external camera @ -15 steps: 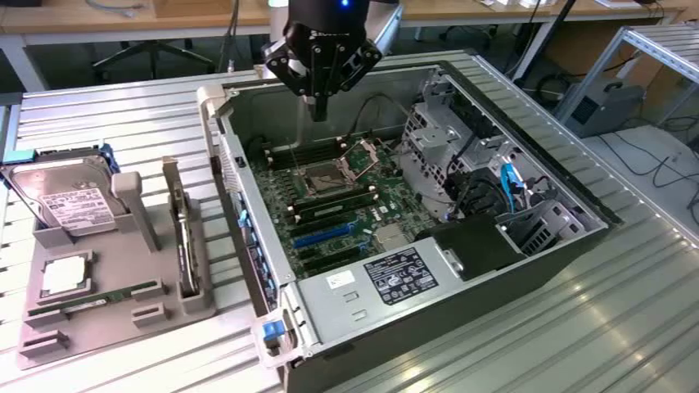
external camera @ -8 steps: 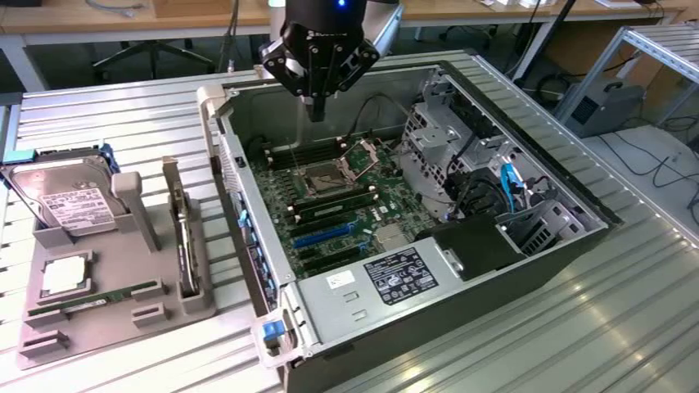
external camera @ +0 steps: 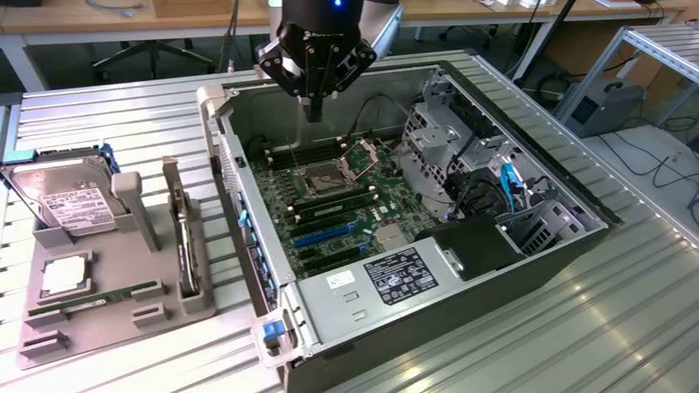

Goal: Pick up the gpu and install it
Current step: 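Reach for the gpu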

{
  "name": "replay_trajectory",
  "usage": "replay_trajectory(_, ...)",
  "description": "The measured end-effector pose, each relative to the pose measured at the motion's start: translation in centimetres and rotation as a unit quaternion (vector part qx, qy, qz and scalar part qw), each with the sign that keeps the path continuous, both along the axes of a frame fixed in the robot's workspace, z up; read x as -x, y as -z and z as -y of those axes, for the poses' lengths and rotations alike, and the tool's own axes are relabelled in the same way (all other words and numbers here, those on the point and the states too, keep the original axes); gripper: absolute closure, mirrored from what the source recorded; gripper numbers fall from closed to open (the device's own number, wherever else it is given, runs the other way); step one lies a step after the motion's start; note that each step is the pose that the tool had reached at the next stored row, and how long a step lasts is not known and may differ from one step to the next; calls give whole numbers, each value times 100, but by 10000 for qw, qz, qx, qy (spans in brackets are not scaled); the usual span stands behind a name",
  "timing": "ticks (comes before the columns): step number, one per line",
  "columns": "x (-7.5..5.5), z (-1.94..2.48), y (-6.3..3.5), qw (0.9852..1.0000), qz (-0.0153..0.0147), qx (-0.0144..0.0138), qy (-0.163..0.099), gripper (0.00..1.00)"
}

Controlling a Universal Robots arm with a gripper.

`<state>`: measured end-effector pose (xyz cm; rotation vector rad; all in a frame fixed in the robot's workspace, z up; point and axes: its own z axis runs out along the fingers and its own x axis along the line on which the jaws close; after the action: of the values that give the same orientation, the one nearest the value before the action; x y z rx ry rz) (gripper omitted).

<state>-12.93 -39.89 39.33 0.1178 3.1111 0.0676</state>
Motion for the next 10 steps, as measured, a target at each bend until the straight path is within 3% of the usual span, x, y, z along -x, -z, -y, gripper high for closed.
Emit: replay_trajectory(10,32,0,0,10000,0,0,0,89)
